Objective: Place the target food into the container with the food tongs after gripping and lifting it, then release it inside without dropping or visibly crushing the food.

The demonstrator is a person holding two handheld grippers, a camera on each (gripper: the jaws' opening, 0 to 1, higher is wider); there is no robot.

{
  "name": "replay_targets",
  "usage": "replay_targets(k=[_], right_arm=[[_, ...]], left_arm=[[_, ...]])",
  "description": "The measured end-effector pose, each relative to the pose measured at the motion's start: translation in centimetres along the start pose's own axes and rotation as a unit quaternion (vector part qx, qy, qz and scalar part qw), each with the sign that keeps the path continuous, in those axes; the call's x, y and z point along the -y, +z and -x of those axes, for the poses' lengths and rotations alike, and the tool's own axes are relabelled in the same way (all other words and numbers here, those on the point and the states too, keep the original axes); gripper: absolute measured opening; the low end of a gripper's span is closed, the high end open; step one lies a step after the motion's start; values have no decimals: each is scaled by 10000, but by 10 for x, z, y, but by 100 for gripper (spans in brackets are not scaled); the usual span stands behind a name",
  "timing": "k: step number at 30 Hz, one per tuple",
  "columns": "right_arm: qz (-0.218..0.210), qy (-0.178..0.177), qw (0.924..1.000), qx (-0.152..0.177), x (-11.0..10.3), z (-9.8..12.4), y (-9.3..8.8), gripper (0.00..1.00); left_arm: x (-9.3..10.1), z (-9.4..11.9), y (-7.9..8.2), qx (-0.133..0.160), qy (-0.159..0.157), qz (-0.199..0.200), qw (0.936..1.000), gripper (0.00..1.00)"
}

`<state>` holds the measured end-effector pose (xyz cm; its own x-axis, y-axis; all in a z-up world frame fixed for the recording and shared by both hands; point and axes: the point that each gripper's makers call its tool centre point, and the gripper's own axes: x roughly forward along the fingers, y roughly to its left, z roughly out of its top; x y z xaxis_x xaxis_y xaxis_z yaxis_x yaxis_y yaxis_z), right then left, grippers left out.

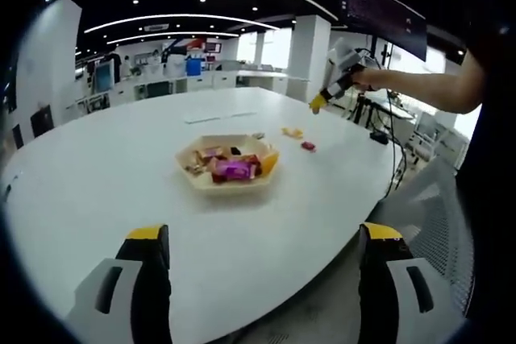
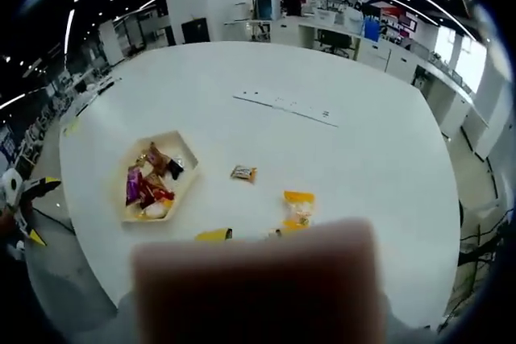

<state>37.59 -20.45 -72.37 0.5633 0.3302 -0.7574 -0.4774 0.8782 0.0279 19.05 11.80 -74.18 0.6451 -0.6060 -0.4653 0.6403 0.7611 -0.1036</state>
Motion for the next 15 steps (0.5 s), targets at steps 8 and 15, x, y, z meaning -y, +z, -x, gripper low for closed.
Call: replay_targets(k=[8, 15], right_arm=[[-310, 48, 9994, -142, -5, -20, -17, 23], [-609, 34, 9975, -349, -8, -44, -38, 24]], left_arm=[[0, 0, -1, -7, -13, -6, 10000, 94], [-2, -1, 0, -4, 27, 33, 10000, 94]])
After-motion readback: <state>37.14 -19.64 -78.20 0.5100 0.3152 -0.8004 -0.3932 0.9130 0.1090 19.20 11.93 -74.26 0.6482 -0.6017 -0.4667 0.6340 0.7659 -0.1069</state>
